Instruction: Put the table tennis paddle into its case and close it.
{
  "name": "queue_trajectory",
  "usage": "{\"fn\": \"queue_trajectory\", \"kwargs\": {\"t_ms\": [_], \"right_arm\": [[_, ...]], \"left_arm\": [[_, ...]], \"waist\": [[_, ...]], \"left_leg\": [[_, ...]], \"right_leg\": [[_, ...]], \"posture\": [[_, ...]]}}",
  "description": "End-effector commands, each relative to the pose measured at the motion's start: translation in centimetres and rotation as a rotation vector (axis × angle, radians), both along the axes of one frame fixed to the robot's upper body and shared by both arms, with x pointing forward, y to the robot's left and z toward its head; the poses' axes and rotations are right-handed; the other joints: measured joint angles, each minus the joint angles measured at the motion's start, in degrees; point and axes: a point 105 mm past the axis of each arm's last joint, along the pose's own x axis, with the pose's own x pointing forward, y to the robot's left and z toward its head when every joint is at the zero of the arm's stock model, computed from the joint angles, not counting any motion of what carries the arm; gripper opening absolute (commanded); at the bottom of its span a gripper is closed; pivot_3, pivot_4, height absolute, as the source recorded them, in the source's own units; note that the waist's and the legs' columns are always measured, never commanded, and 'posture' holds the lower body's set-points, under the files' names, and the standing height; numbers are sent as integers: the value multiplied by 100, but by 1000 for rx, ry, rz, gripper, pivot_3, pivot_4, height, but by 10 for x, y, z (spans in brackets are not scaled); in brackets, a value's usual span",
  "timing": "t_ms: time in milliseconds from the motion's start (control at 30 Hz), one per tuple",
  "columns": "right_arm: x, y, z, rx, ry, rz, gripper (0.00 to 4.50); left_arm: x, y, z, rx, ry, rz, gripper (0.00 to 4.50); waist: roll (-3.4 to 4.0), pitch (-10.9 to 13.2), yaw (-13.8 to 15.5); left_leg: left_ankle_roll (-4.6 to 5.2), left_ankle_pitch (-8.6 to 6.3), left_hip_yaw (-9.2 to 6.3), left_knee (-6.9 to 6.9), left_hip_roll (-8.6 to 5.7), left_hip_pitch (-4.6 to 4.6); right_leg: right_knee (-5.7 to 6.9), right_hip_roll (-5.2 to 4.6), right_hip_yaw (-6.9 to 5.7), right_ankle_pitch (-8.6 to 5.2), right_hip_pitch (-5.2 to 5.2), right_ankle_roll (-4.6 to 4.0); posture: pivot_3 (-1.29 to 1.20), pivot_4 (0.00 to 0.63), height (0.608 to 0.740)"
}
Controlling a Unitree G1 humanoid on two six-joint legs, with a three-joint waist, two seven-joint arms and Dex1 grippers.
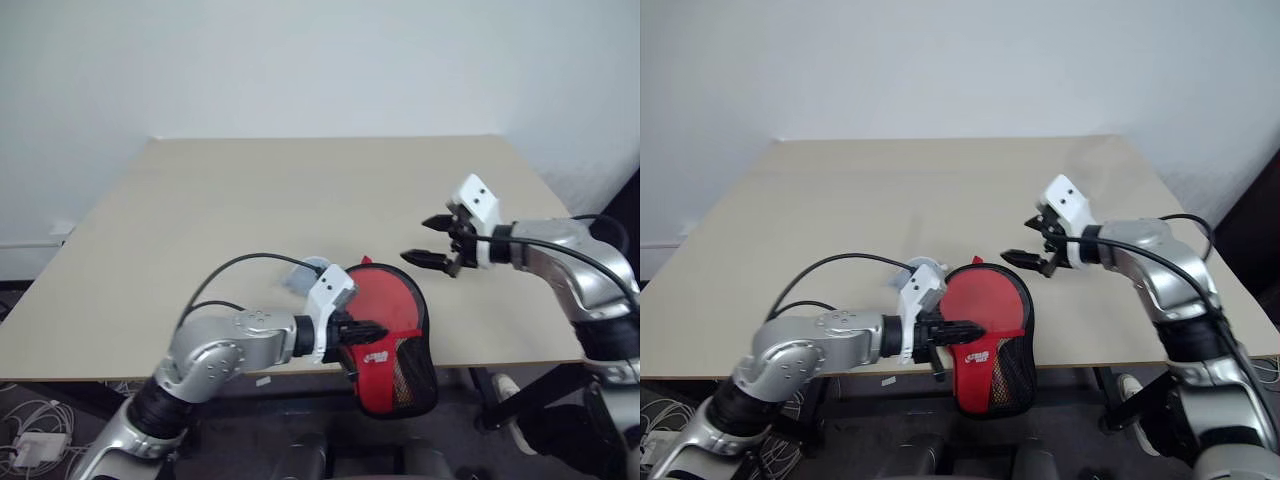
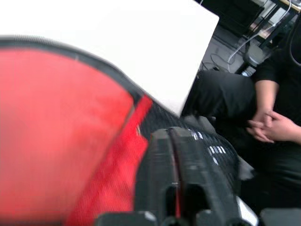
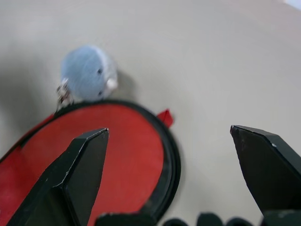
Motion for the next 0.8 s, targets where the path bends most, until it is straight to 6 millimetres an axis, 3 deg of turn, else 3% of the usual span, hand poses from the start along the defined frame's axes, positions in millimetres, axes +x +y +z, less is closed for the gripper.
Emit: {"fn": "queue_trajectory", "kwargs": {"t_ms": [33,200,367,500,800], "right_arm": [[15,11,14,4,-63,1,4500],[37,50,14,39,-51,27,4500],[45,91,3,64,-15,78,4500],[42,122,-16,53,40,131,4500],[22,155,-59,-57,135,252,4500]], "left_arm": [[12,-3,4,-3,-108,-6,57],[26,4,-11,29,-142,21,57],[19,9,-32,64,-136,-10,57],[7,10,-36,39,-119,-41,57],[-5,25,-55,108,-90,-93,57]], "waist": [[0,0,-13],[3,1,-73],[8,3,-78],[12,1,-216],[13,1,-283]], "left_leg": [[1,0,0,-1,1,0],[2,3,-3,0,6,3],[-9,9,-5,-14,29,9],[-21,16,3,-36,30,31],[-29,20,27,-80,34,98]], "right_leg": [[0,2,1,3,-1,-3],[6,15,8,10,-4,5],[13,50,24,23,-15,-8],[30,56,44,24,-18,-11],[83,64,82,0,-10,-12]], "posture": [[0,0,698],[0,0,698],[0,0,698],[0,0,698],[0,0,698]]}}
